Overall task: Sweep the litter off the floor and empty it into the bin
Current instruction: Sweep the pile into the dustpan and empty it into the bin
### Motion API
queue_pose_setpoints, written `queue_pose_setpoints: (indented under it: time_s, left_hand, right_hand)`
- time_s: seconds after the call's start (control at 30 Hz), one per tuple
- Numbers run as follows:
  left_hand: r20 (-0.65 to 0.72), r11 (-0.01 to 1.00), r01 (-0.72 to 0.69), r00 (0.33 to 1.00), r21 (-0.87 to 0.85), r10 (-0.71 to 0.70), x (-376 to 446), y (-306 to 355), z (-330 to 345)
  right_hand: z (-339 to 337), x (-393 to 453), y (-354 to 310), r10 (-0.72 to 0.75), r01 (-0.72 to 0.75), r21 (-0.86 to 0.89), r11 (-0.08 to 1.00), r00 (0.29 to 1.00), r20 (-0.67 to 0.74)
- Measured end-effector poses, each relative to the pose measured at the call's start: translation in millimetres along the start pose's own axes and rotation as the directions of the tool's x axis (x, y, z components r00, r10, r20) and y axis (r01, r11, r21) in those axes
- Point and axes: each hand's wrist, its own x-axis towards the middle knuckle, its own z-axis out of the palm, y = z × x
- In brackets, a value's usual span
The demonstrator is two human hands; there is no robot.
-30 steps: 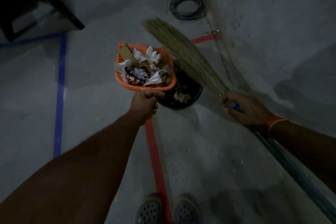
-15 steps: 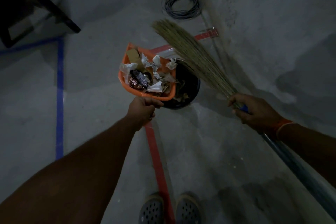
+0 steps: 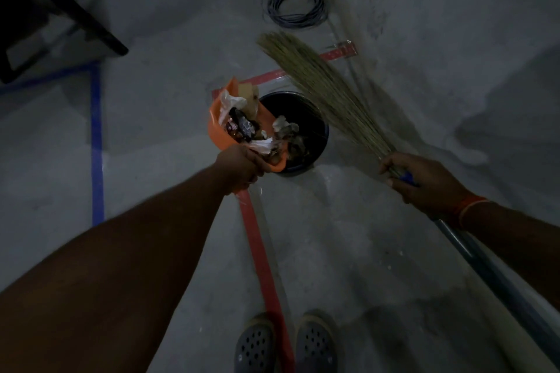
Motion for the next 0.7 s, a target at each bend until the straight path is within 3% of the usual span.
queue_pose_setpoints:
  time_s: [0.43, 0.7]
  left_hand:
    - [0.078, 0.990, -0.004, 0.997, 0.139, -0.007, 3.0, 11.1, 0.5]
    - [0.020, 0.941, 0.004, 1.000, 0.337, -0.011, 16.5, 22.0, -5.3]
  right_hand:
    - [8.3, -13.4, 1.9, -0.011, 0.013, 0.061, 0.998, 0.999, -0.040]
    - [5.1, -9.5, -4.0, 0.025, -0.021, 0.101, 0.995, 0.999, -0.040]
